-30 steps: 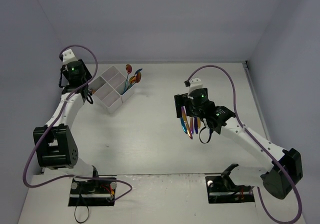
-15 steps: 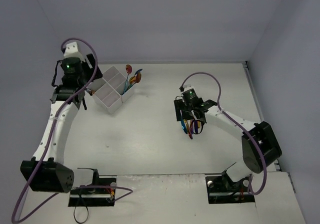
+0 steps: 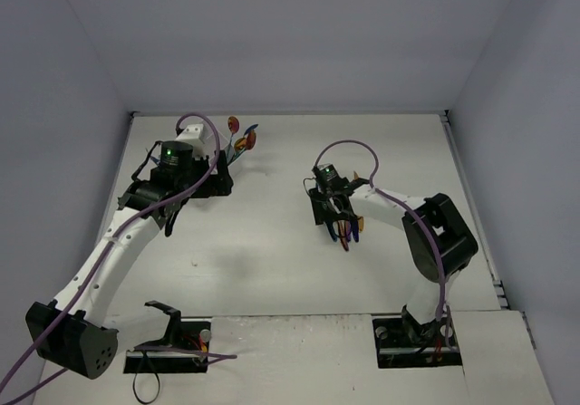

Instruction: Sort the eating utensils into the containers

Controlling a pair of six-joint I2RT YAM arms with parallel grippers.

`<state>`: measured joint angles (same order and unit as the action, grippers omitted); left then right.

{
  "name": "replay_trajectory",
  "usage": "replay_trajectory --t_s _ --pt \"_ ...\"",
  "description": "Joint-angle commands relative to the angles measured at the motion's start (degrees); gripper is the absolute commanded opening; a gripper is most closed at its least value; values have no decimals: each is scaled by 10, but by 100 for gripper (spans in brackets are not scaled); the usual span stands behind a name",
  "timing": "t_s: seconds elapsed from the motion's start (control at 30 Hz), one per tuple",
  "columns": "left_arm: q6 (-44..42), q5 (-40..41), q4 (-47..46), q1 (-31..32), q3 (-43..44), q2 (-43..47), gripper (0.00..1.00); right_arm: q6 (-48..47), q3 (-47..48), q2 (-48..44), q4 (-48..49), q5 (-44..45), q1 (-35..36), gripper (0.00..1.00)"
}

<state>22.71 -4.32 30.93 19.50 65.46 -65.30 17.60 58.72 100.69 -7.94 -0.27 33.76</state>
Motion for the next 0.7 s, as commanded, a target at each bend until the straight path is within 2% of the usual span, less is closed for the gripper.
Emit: replay_trajectory --t_s 0.0,0.23,0.47,0.67 --pt "10 -2 -14 4 5 22 82 10 19 23 -1 1 11 37" --pt "7 -2 -15 5 6 16 82 13 15 43 -3 19 22 33" --pt "10 -10 -15 5 5 8 82 17 36 60 -10 41 22 37" --pt "10 -10 -14 5 0 14 82 18 56 88 -19 41 18 34"
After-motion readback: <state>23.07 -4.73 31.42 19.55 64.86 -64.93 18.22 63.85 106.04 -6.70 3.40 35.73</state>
